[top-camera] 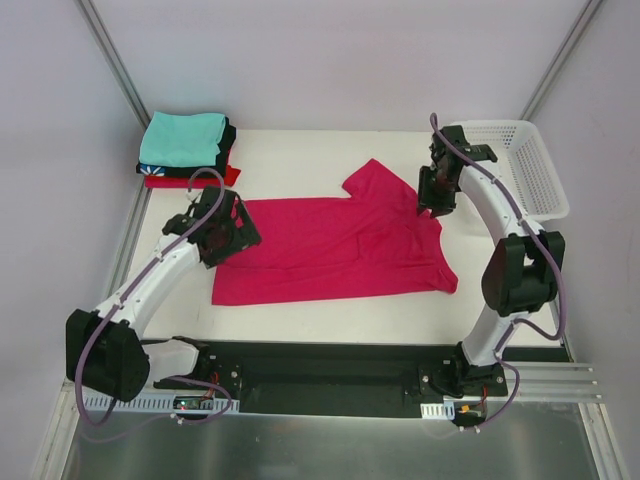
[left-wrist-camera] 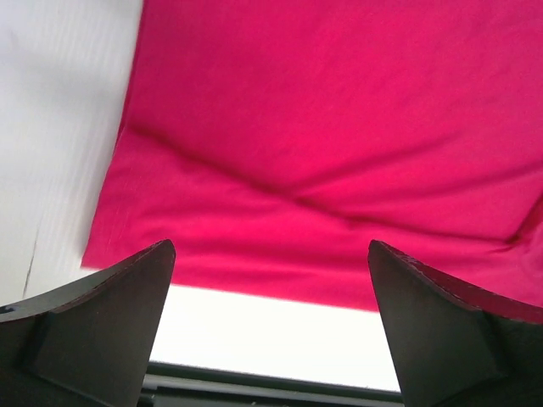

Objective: Fold and stack the t-shirts

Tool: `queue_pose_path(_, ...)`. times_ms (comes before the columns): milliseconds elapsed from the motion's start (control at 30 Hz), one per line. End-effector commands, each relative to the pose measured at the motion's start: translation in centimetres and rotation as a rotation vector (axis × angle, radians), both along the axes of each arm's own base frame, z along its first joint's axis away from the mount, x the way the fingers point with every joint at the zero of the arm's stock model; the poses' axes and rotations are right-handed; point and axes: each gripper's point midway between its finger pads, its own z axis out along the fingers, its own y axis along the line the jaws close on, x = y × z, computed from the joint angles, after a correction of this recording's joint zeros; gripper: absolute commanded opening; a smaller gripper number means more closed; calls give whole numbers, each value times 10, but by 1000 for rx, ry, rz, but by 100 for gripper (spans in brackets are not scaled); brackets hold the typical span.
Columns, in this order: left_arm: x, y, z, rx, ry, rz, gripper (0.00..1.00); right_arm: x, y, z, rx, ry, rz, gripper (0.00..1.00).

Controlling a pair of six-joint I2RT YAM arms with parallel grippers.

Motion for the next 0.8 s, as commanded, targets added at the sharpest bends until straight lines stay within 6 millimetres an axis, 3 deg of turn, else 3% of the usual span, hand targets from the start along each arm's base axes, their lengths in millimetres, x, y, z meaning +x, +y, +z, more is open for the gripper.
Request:
queue_pose_path(0, 35, -2, 20, 71, -33, -67, 99, 19, 24, -2, 84, -7, 79, 41)
queue_pose_path(33, 49, -7, 31, 64, -61, -76, 99, 31, 32, 7, 121, -36, 95, 41)
queue_pose_path(67, 57, -13, 24, 60, -34, -106, 99, 36, 37, -6, 132, 2, 101, 41)
queue_pose_path(133, 66, -23, 24, 34, -23, -133, 99, 38, 49, -2, 184, 35, 136, 42)
queue_pose_path(233, 65, -37, 17, -9, -7, -171, 99, 27, 61, -8, 211, 68, 153, 41)
queue_pose_path(267, 63, -39, 17, -13, -9, -174, 99, 11, 60, -23, 191, 111, 153, 40)
queue_pose_path(300, 64, -41, 17, -16, -22, -182, 99, 6, 61, -18, 183, 89, 160, 39)
queue_pose_path(467, 59, -35, -10, 52, 40, -214, 99, -24, 59, -48, 83, 154, 165, 36)
queue_pose_path(767, 44, -11, -62, 198, 177, -173, 99, -45, 52, -89, -33, 246, 173, 31)
